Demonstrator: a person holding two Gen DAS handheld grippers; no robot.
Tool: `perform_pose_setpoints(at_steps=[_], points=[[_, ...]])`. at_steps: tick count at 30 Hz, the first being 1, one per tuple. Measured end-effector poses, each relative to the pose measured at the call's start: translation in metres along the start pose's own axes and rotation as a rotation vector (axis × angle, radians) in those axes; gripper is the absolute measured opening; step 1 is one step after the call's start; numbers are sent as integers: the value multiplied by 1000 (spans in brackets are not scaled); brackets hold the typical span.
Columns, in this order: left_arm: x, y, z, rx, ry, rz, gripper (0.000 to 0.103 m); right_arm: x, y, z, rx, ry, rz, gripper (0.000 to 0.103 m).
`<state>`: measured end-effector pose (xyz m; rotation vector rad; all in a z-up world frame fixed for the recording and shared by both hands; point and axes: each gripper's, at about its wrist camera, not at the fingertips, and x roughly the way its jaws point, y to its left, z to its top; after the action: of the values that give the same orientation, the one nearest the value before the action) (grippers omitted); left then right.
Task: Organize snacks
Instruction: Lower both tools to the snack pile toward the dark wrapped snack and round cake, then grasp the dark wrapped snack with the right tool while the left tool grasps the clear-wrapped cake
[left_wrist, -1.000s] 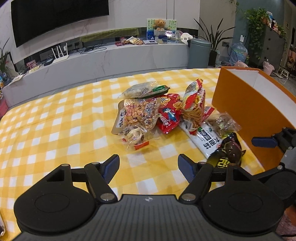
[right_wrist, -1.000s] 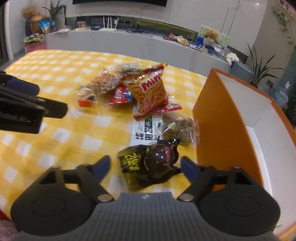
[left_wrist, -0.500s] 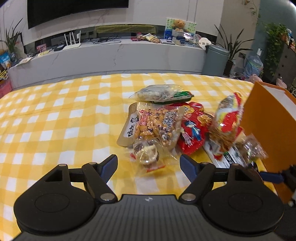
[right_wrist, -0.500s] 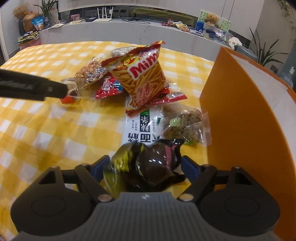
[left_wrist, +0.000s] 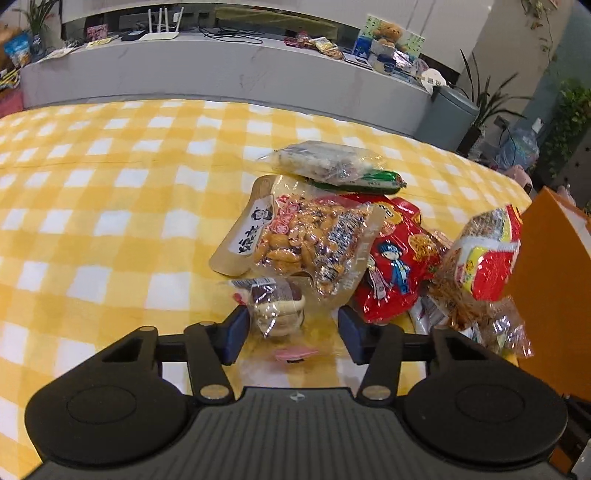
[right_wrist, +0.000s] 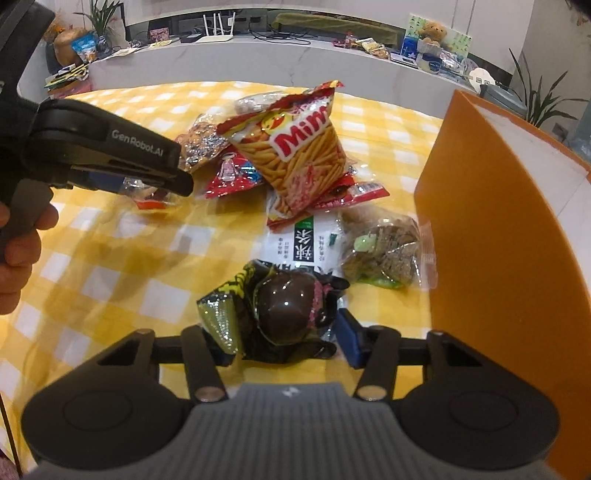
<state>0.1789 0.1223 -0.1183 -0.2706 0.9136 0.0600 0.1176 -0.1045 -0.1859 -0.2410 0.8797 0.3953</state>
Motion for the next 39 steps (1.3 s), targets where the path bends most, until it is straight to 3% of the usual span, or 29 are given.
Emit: perform_pose_setpoints(at_steps=[6,11,16,18,20,26,39], points=[[-8,-4,-9,31,20,4,56,-4,2,-2,-12,-5,12,48],[-24,-8,-26,64,52,0,56,-16,4,-7,-31,-8,24,36],[-44,-14,-49,113,103,-21,56,-29,7,-15,-46,3,49,34],[-49,-13,-57,119,113,-32,56,-31,11,-20,-77,7,51,35],[-53,-11,-63,115,114,-41,56,-33,15,-25,-115,-6,41,50],[-57,-6,-68,102,109,-60,56,-36,25,-32,-203,-51,-6,61],[-57,-6,-69,102,104,-68,56,-37,54,-43,-515,-177,-172,62]])
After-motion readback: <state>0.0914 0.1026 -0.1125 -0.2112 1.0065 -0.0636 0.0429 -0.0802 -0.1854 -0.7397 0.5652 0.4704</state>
